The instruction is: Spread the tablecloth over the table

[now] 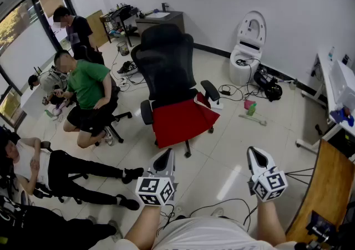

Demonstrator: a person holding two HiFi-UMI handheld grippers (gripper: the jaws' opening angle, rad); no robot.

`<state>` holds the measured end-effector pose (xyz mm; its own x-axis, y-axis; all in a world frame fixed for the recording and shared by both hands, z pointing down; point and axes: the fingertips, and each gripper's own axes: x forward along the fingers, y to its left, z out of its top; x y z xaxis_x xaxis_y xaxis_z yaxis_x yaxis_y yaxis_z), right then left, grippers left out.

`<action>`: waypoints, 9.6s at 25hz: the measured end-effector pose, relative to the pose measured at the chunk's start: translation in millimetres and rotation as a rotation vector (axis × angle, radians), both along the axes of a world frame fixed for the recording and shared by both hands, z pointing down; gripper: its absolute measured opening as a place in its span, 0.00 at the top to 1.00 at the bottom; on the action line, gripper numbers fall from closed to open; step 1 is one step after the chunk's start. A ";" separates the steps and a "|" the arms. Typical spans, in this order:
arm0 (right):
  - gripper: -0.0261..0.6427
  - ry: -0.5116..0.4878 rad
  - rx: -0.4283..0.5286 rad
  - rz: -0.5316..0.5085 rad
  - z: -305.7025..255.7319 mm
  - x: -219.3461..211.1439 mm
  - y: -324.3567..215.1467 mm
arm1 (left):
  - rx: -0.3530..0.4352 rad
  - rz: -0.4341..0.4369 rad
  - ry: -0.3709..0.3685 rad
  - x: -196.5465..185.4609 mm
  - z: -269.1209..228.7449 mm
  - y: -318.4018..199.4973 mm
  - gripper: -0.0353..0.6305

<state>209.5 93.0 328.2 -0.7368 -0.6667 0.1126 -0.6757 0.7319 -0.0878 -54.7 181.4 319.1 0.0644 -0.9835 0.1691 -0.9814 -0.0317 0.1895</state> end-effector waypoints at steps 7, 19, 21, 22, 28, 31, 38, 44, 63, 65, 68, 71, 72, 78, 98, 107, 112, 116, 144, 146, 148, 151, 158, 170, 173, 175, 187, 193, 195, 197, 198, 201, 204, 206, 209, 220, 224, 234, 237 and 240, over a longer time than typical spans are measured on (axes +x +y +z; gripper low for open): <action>0.95 0.019 -0.012 -0.043 20.7 40.5 -7.4 | 0.003 -0.136 0.002 9.7 9.8 7.4 0.94; 0.95 0.007 -0.052 -0.140 36.5 23.0 -31.6 | -0.006 -0.200 0.003 9.4 13.9 -0.4 0.94; 0.95 0.011 -0.056 -0.163 37.0 14.2 -45.9 | -0.009 -0.206 0.011 6.6 16.9 -15.1 0.94; 0.95 0.016 -0.057 -0.175 37.5 8.5 -52.9 | -0.010 -0.212 0.018 3.1 18.9 -22.4 0.94; 0.95 0.043 -0.045 -0.226 39.9 -44.8 -106.1 | -0.012 -0.237 0.031 -37.3 29.4 -63.1 0.94; 0.95 0.041 -0.020 -0.244 35.7 -82.4 -138.9 | -0.004 -0.251 0.028 -68.9 32.2 -88.5 0.94; 0.95 0.039 0.000 -0.262 16.4 -183.1 -210.2 | -0.001 -0.240 0.041 -152.6 21.7 -147.7 0.94; 0.95 0.058 -0.013 -0.294 19.7 -232.9 -238.3 | -0.005 -0.265 0.049 -202.6 23.3 -172.3 0.94; 0.95 0.141 -0.140 -0.507 101.5 -267.8 -354.2 | -0.071 -0.469 0.070 -203.9 73.9 -269.7 0.94; 0.95 0.145 -0.158 -0.514 114.1 -271.6 -356.9 | -0.100 -0.473 0.077 -205.9 90.2 -273.3 0.94; 0.95 0.150 -0.202 -0.494 140.3 -272.3 -360.4 | -0.157 -0.466 0.094 -209.0 124.4 -274.0 0.94; 0.95 0.159 -0.242 -0.461 178.4 -275.4 -369.5 | -0.232 -0.459 0.111 -216.8 173.3 -277.4 0.94; 0.95 0.167 -0.253 -0.455 195.2 -274.9 -372.4 | -0.259 -0.462 0.118 -218.4 193.2 -277.9 0.94; 0.95 0.252 -0.348 -0.413 315.7 -246.8 -368.1 | -0.390 -0.471 0.128 -210.4 309.8 -265.4 0.94; 0.95 0.358 -0.459 -0.421 520.6 -228.5 -304.7 | -0.542 -0.522 0.412 -190.8 564.8 -198.9 0.89; 0.95 0.402 -0.484 -0.452 544.5 -228.6 -281.4 | -0.412 -0.477 0.901 -182.6 617.1 -193.2 0.57; 0.95 0.413 -0.501 -0.454 548.1 -230.0 -274.0 | -0.222 -0.446 1.161 -201.9 612.7 -205.7 0.55; 0.95 0.421 -0.513 -0.443 552.5 -230.9 -274.6 | -0.187 -0.426 1.200 -207.6 609.0 -210.3 0.61; 0.92 -0.026 -0.929 -0.072 572.4 -230.7 -333.9 | -0.372 -0.596 0.759 -201.0 577.9 -203.0 0.91; 0.92 0.031 -0.868 -0.109 564.3 -233.6 -332.6 | -0.402 -0.596 0.694 -199.8 570.0 -203.7 0.91; 0.93 0.063 -0.825 -0.130 557.5 -235.4 -334.7 | -0.422 -0.592 0.644 -199.2 562.2 -206.2 0.91; 0.93 0.111 -0.757 -0.155 547.2 -234.5 -334.5 | -0.456 -0.585 0.573 -195.7 549.2 -207.9 0.91; 0.93 0.158 -0.625 -0.192 498.7 -248.6 -339.3 | -0.497 -0.576 0.437 -198.6 511.1 -219.3 0.91; 0.93 0.016 -0.426 -0.237 313.7 -278.9 -382.6 | -0.252 -0.549 0.259 -239.1 318.6 -263.3 0.91; 0.93 -0.041 -0.366 -0.260 255.0 -290.8 -393.9 | -0.178 -0.552 0.211 -248.1 258.5 -269.6 0.91; 0.93 -0.075 -0.321 -0.274 218.8 -300.0 -404.2 | -0.127 -0.545 0.170 -255.9 222.0 -278.5 0.91; 0.93 -0.202 -0.198 -0.316 55.4 -304.2 -416.6 | 0.054 -0.487 0.050 -269.9 47.0 -299.7 0.91; 0.93 -0.236 -0.099 -0.333 -15.5 -290.6 -403.4 | 0.120 -0.473 0.032 -259.8 -12.6 -287.4 0.91; 0.93 -0.255 -0.068 -0.339 -37.5 -287.2 -399.1 | 0.144 -0.462 0.023 -257.1 -31.4 -284.9 0.91; 0.93 -0.283 -0.045 -0.346 -59.7 -284.7 -399.2 | 0.171 -0.445 0.008 -255.8 -53.8 -287.3 0.91; 0.93 -0.292 -0.031 -0.347 -72.0 -284.1 -401.6 | 0.187 -0.436 -0.001 -256.1 -67.2 -290.6 0.91; 0.93 -0.299 0.012 -0.350 -106.6 -279.2 -404.5 | 0.220 -0.395 -0.034 -253.2 -105.1 -300.9 0.91; 0.93 -0.315 0.058 -0.334 -135.1 -263.8 -403.9 | 0.249 -0.353 -0.068 -240.7 -135.9 -307.0 0.91; 0.93 -0.339 0.083 -0.320 -151.0 -250.8 -404.6 | 0.276 -0.335 -0.088 -230.0 -152.3 -310.7 0.91; 0.93 -0.372 0.086 -0.287 -158.8 -230.9 -408.7 | 0.299 -0.299 -0.100 -216.1 -163.8 -321.3 0.91; 0.93 -0.365 0.099 0.032 -151.5 -55.5 -434.5 | 0.315 0.016 -0.080 -81.3 -180.7 -439.3 0.91; 0.93 -0.335 0.153 0.231 -151.1 20.8 -423.1 | 0.311 0.202 -0.058 -16.3 -172.0 -487.1 0.91; 0.93 -0.278 0.228 0.718 -127.5 130.0 -282.5 | 0.292 0.675 0.034 118.3 -140.0 -496.2 0.91; 0.93 -0.261 0.216 0.831 -116.9 151.0 -235.5 | 0.272 0.786 0.056 155.1 -129.3 -479.8 0.91; 0.93 -0.247 0.235 0.940 -114.6 175.2 -189.5 | 0.265 0.900 0.072 199.1 -124.9 -461.9 0.91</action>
<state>384.7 -96.5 213.6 0.1166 -0.9763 -0.1824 -0.9714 -0.0739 -0.2256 144.4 -280.5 194.2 0.8205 -0.5649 -0.0874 -0.5533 -0.8233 0.1266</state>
